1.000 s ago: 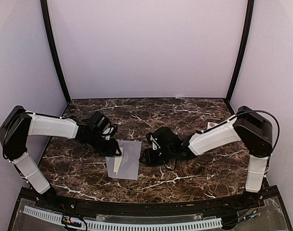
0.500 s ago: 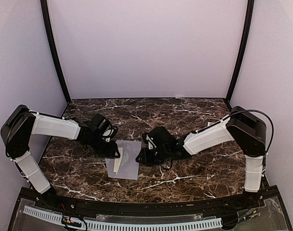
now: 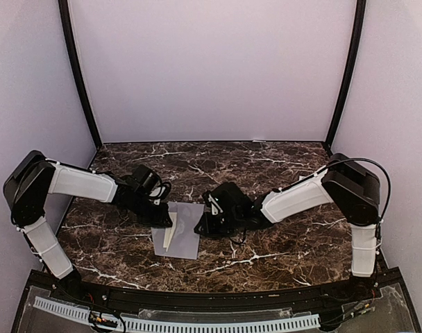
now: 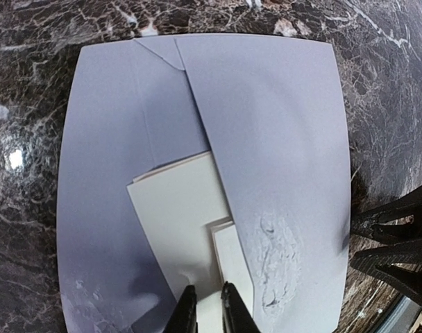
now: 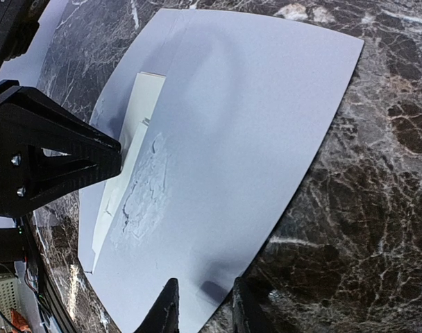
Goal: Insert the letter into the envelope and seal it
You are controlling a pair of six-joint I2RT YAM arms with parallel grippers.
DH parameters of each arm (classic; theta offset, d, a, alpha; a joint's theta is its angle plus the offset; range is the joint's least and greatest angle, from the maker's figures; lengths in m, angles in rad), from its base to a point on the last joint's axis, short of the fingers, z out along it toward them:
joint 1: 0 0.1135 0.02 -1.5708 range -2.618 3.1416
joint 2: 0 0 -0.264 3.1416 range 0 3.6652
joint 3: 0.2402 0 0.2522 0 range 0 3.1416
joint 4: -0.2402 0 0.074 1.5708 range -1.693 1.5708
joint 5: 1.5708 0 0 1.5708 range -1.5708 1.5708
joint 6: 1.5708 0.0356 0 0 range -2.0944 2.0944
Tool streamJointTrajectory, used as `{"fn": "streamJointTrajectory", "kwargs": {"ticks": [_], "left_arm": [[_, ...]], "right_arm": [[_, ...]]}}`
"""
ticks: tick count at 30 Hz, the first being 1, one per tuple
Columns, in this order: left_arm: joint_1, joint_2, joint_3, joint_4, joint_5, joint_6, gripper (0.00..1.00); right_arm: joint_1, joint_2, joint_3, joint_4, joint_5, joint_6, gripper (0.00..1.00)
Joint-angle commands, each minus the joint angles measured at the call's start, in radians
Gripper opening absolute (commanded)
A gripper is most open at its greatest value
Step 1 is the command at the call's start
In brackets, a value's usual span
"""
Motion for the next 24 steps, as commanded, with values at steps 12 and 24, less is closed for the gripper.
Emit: {"fn": "streamJointTrajectory", "kwargs": {"ticks": [12,24], "left_arm": [[0.0,-0.124,-0.043,-0.017,-0.084,-0.02,0.2],[0.005,-0.105,-0.082,-0.003,-0.102,-0.043,0.27]], "right_arm": [[0.009,0.045,0.016,-0.009,-0.003,0.0,0.22],[0.01,0.046,0.01,-0.004,-0.005,0.003,0.21]]}}
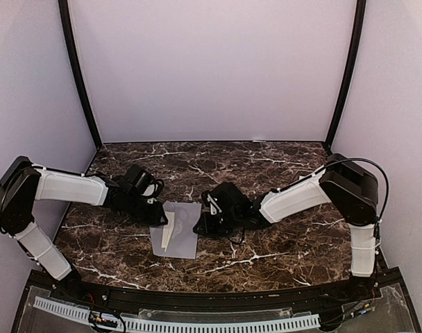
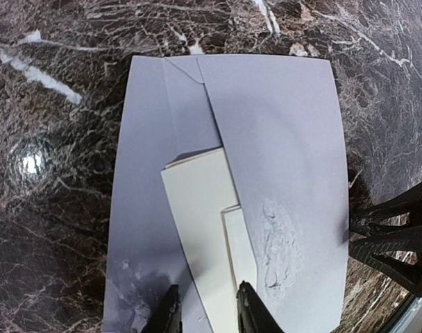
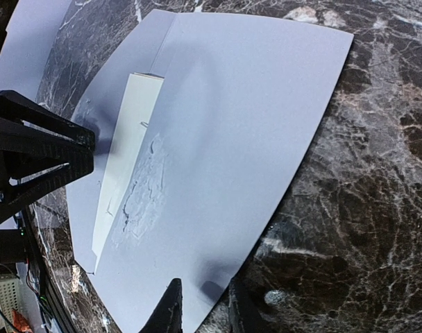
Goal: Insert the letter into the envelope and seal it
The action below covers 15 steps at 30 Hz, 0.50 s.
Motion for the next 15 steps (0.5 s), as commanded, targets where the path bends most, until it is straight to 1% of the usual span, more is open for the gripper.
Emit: {"fn": "streamJointTrajectory", "kwargs": {"ticks": [1,5,11,15], "left_arm": [[0.005,0.009,-0.023,-0.001,-0.011,-0.015,0.27],[0.013,0.009,-0.045,0.027,0.014,-0.024,0.27],[0.031,0.026,-0.068,0.051,0.047,-0.032,0.22],[0.043,0.036,-0.086,0.086,0.08,-0.043,0.21]], "right_arm": [[0.009,0.031,-0.002,-0.019,0.001,0.003,0.21],[0.01,0.03,-0.003,-0.02,0.002,0.004,0.2],[0.01,0.035,0.001,-0.021,-0.002,0.005,0.19],[0.01,0.036,0.002,-0.021,-0.002,0.005,0.19]]}}
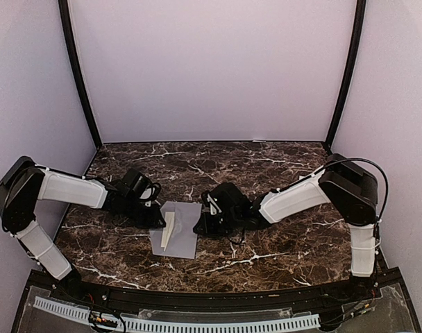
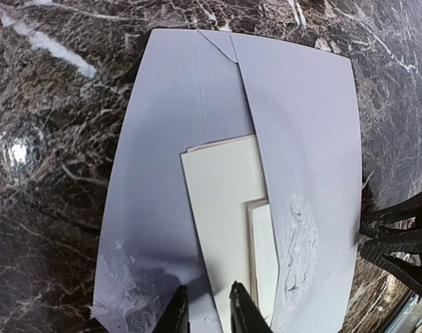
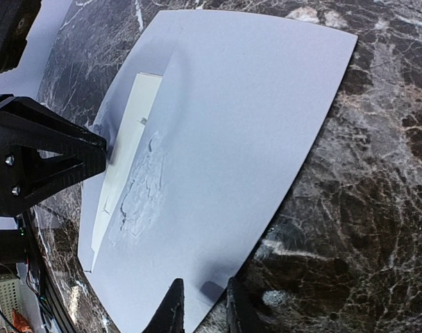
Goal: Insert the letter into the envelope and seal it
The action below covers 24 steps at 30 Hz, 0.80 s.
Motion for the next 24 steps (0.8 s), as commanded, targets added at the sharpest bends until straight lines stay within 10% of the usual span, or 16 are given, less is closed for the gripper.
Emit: {"fn": "streamJointTrajectory", "kwargs": {"ticks": [1,24], "left_arm": [[0.015,0.022,-0.035,0.031,0.049,-0.017,0.21],[0.016,0.032,-0.06,0.099,0.139,-0.048,0.2]], "right_arm": [[0.01,0.034,0.002,-0.028,-0.001,0.004,0.19],[0.009,0.045,0.012,-0.032,-0.008,0.002,0.18]]}}
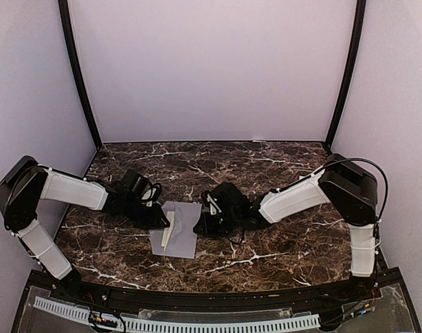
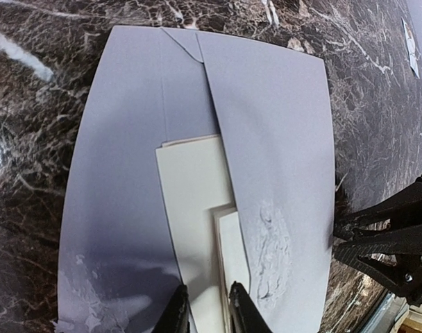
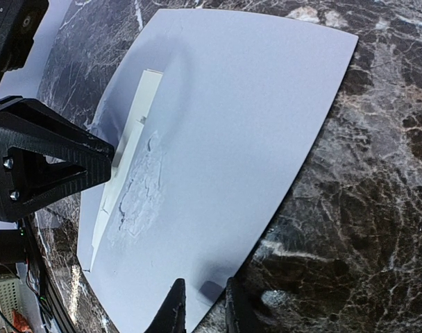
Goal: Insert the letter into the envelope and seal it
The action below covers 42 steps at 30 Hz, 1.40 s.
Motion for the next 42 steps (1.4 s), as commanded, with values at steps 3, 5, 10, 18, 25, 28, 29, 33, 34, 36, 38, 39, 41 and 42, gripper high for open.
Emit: {"fn": "streamJointTrajectory", "kwargs": {"ticks": [3,5,10,18,25,28,29,33,34,36,38,39,41,42], "left_arm": [[0.001,0.021,-0.031,0.011,0.053,-0.009,0.2],[0.001,0.025,-0.032,0.017,0.065,-0.011,0.19],[0.001,0.029,-0.033,0.023,0.079,-0.016,0.17],[0.001,0.03,-0.045,0.046,0.109,-0.031,0.13],[0.001,-0.031,-0.035,0.026,0.065,-0.027,0.13],[0.001,-0.069,-0.03,0.009,0.045,-0.023,0.15],[0.001,-0.091,-0.027,0.004,0.041,-0.022,0.17],[0.001,-0.139,-0.022,-0.026,0.03,-0.024,0.23],[0.001,-0.144,-0.023,-0.035,0.028,-0.026,0.24],[0.001,-0.152,-0.03,-0.043,0.027,-0.032,0.26],[0.001,-0.15,-0.042,-0.042,0.028,-0.04,0.31],[0.001,-0.148,-0.048,-0.035,0.029,-0.043,0.32],[0.001,-0.141,-0.061,-0.022,0.037,-0.049,0.34],[0.001,-0.134,-0.069,-0.016,0.047,-0.053,0.35]], "right_arm": [[0.01,0.046,0.013,-0.034,-0.008,0.001,0.17],[0.01,0.049,0.015,-0.034,-0.01,0.001,0.17],[0.01,0.053,0.021,-0.037,-0.012,0.001,0.16],[0.01,0.054,0.021,-0.037,-0.012,0.001,0.15],[0.01,0.024,0.016,-0.056,0.01,-0.002,0.15],[0.009,-0.002,0.014,-0.076,0.029,-0.007,0.16],[0.009,-0.011,0.014,-0.08,0.033,-0.009,0.17],[0.009,-0.047,0.008,-0.096,0.041,-0.011,0.2],[0.009,-0.056,0.007,-0.099,0.042,-0.01,0.21],[0.009,-0.069,0.004,-0.102,0.04,-0.009,0.23],[0.008,-0.079,-0.005,-0.1,0.031,-0.006,0.25],[0.01,-0.083,-0.011,-0.093,0.026,-0.002,0.26],[0.011,-0.087,-0.029,-0.078,0.016,0.009,0.27],[0.011,-0.087,-0.04,-0.069,0.011,0.015,0.28]]}}
